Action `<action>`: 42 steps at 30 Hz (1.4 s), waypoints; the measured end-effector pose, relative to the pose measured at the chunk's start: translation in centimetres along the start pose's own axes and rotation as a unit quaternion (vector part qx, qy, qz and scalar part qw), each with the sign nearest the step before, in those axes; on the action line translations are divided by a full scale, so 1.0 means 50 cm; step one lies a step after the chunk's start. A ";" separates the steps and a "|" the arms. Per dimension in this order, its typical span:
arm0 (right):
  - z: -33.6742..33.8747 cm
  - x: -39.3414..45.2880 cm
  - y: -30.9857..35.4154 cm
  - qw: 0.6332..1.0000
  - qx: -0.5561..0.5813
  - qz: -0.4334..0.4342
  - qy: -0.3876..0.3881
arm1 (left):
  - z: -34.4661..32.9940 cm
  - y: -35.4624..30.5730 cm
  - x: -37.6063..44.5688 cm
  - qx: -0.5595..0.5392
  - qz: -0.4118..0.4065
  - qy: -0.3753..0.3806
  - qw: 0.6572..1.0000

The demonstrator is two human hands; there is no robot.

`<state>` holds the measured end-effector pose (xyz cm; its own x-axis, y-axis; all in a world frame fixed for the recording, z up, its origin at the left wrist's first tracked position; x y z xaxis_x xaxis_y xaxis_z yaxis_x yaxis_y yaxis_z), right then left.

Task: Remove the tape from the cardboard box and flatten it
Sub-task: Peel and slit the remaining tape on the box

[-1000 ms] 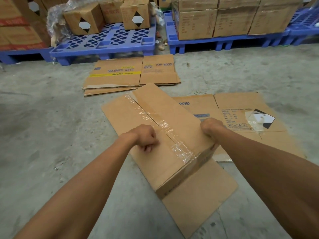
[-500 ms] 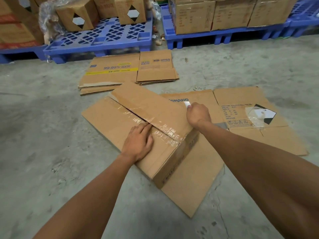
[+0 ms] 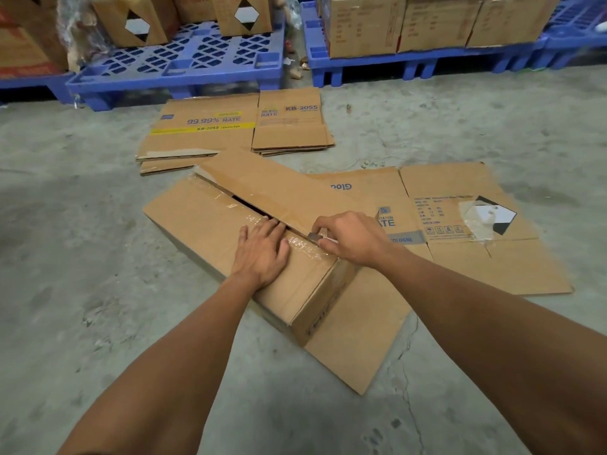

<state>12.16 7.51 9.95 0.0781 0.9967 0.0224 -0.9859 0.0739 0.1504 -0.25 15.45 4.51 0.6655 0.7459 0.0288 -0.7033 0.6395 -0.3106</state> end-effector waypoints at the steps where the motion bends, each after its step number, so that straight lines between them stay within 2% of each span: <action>1: 0.002 -0.002 0.005 1.000 -0.004 0.006 0.005 | -0.002 -0.001 0.006 -0.002 0.000 0.002 1.000; 8: 0.023 -0.016 0.016 0.992 -0.118 -0.039 -0.011 | -0.004 -0.023 0.047 -0.033 0.016 0.029 0.999; 13: 0.019 -0.030 -0.017 0.995 -0.069 -0.076 -0.002 | -0.010 -0.028 0.053 -0.049 0.040 0.023 0.998; 16: 0.012 -0.064 -0.045 0.997 -0.042 -0.062 -0.015 | -0.010 -0.030 0.050 -0.058 0.053 0.012 0.997; 20: -0.007 -0.108 -0.081 0.999 0.007 -0.045 -0.021 | -0.005 -0.037 0.038 -0.017 0.044 -0.036 0.998; 23: -0.026 -0.151 -0.148 0.990 0.087 -0.110 -0.010 | -0.002 -0.037 0.037 -0.010 0.033 -0.053 0.998; 26: -0.038 -0.202 -0.234 0.940 0.247 -0.232 -0.040 | -0.003 -0.043 0.033 0.005 0.033 -0.063 0.997; 29: -0.070 -0.216 -0.270 0.837 0.419 -0.347 -0.054 | -0.006 -0.047 0.027 0.011 0.038 -0.065 0.997; 31: -0.087 -0.201 -0.261 0.791 0.475 -0.380 -0.060 | -0.005 -0.043 0.025 0.002 0.044 -0.068 0.997; 37: -0.115 -0.162 -0.224 0.712 0.560 -0.414 -0.091 | -0.001 -0.029 0.014 -0.023 0.042 -0.078 0.996; 42: -0.117 -0.165 -0.223 0.700 0.586 -0.396 -0.095 | 0.001 -0.032 0.017 -0.031 0.041 -0.083 0.995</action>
<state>21.62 -1.33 2.30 0.6598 0.6281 -0.4124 0.1689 0.4108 0.8959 1.46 15.08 5.06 0.5527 0.8185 0.1566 -0.7330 0.5669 -0.3760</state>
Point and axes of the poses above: each hand's wrist, its own x-axis towards the middle knuckle, its own z-axis out of the back of the hand, y = z × x, the point moved 10 cm from there along x, towards the middle knuckle, and after that the axes turned 5 degrees about -x, right-handed, at the moved point
